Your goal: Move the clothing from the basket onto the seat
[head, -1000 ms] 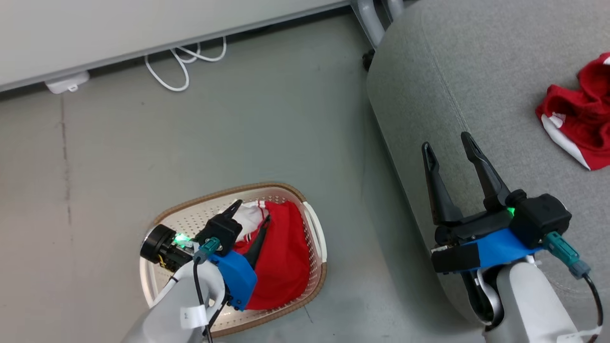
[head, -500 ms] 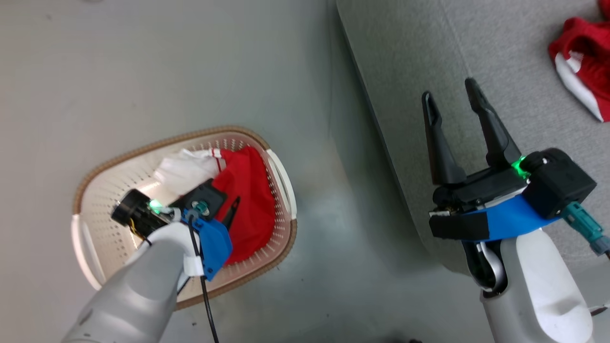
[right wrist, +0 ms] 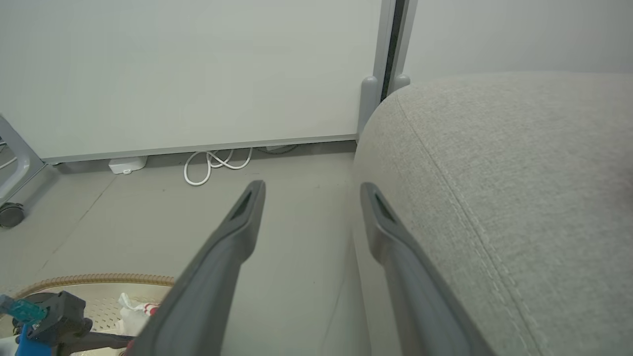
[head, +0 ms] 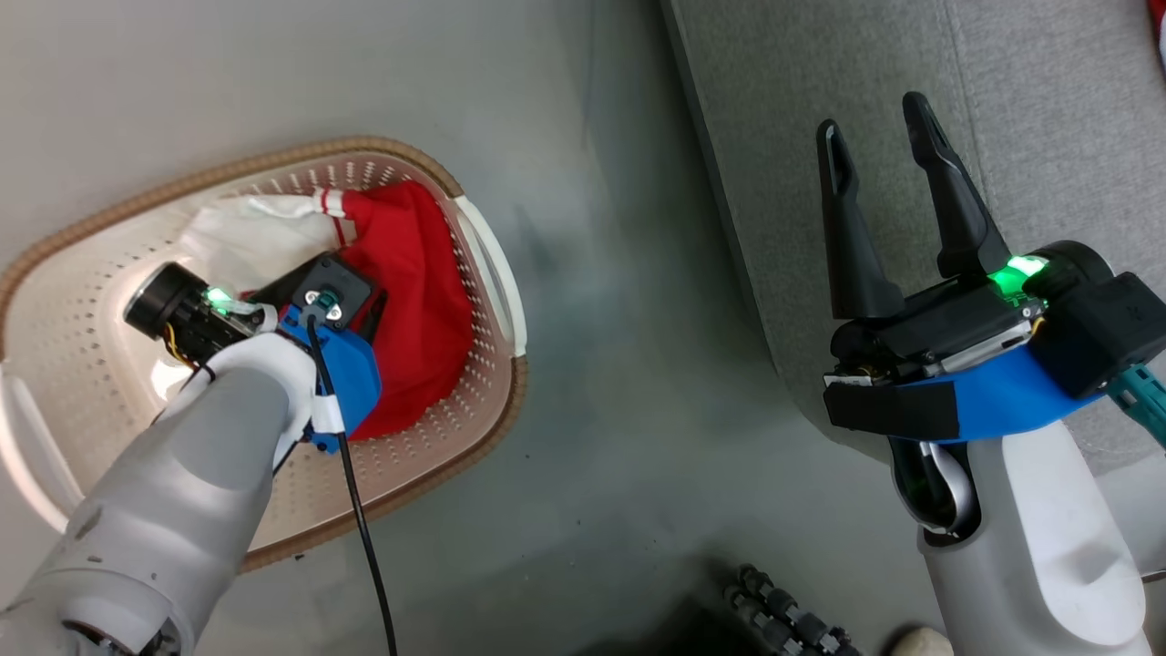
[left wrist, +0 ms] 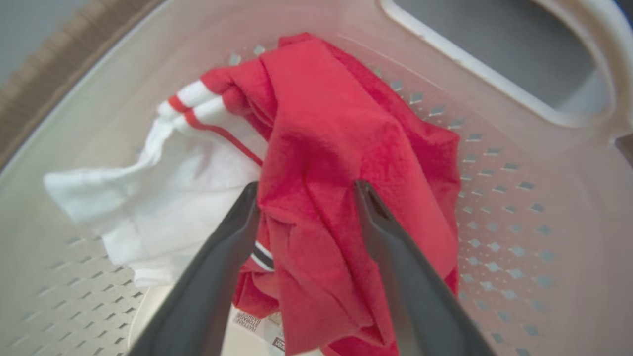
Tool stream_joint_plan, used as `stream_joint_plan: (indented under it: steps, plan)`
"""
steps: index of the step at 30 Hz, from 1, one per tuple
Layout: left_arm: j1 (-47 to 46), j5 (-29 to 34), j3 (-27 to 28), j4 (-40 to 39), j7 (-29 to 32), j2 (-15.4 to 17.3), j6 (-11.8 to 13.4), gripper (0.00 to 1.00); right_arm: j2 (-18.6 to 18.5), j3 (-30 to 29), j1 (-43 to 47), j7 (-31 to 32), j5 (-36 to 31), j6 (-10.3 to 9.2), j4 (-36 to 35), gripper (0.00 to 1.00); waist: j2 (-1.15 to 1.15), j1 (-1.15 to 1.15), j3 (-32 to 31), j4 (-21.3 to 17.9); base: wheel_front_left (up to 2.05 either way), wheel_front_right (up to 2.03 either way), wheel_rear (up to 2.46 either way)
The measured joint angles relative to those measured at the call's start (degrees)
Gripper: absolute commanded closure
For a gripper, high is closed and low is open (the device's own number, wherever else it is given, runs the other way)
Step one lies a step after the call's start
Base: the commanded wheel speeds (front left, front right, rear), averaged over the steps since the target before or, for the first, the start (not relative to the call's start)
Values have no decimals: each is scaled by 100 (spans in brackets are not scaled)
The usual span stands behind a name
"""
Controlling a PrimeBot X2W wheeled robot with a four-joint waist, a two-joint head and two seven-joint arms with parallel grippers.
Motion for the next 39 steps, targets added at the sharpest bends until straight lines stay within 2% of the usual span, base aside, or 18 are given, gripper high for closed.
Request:
stream_joint_plan:
  steps: [10,11,12,13,20,30,35,39]
  plan:
    - [-193,-399,-409,64,259,75,0,0,1,-20,-7,0,105,0,-54,0,0,0,467,-186,0,0,0]
    - [-194,-444,-458,67,320,67,0,25,1,-29,-7,0,107,0,-55,0,0,0,481,-187,0,0,0]
    - [-194,-477,-519,62,335,65,0,75,1,-41,-7,0,107,0,-55,0,0,0,488,-182,0,0,0]
    - [-199,-481,-569,55,301,67,0,100,1,-48,-7,0,105,0,-55,0,0,0,491,-175,0,0,0]
    - [-211,-700,-798,11,258,-5,0,100,1,-112,-26,0,86,0,-11,0,0,0,349,-74,0,0,0]
    - [-148,-1060,-912,-209,-307,-276,0,100,2,-253,-22,0,-80,0,160,0,0,-1,-143,214,0,0,0]
    - [-74,-1221,-858,-357,-415,-397,0,100,3,-341,-5,0,-255,0,294,0,0,-1,-511,422,0,0,0]
    - [-29,-1214,-542,-773,-431,-396,0,100,4,-413,66,1,-376,0,409,0,0,-1,-844,612,0,0,0]
